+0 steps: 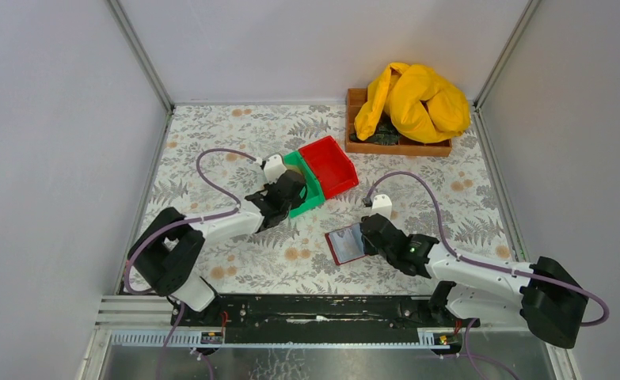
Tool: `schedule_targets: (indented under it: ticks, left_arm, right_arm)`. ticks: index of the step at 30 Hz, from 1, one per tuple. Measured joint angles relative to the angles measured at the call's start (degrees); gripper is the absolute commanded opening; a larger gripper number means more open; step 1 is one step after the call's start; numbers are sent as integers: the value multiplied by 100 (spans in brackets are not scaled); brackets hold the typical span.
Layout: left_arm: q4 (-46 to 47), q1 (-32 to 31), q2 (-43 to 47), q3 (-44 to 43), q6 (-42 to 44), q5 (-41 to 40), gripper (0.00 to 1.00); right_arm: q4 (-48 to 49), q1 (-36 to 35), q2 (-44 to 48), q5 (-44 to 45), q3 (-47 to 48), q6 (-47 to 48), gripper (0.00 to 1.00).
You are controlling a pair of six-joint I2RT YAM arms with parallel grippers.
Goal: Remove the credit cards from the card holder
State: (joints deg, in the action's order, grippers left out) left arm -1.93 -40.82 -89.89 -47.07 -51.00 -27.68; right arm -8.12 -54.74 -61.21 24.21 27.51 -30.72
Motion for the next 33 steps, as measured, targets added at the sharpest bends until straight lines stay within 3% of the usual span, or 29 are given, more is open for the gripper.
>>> schedule_targets:
  ticks: [3, 6, 10, 15, 20, 21, 22, 33]
  left_arm:
    - [13, -50, 199, 9, 85, 13, 35]
    - [22, -144, 516, 13, 177, 17, 50]
    - [181, -238, 1165, 188, 201, 81, 53]
    - [546, -527, 1954, 809, 138, 157, 41]
    - [660, -1381, 2006, 1300, -72, 103, 14]
    - [669, -1578, 1961, 1384, -138, 61, 3]
    - [684, -1716, 1915, 1436, -219, 26, 0]
    - [1379, -2898, 1167, 1880, -903, -179, 0]
  right_arm:
    - [33, 0, -85, -35, 0, 48, 51]
    - [81, 2, -282, -149, 11, 192, 53]
    - [201, 2, -544, -407, 76, 385, 48]
    - [442, 2, -610, -643, 87, 503, 31]
    - [741, 2, -610, -813, 79, 498, 1]
    - [833, 4, -610, -828, 59, 448, 0]
    - [848, 4, -610, -828, 55, 444, 0]
    - [933, 35, -608, -752, -284, 192, 0]
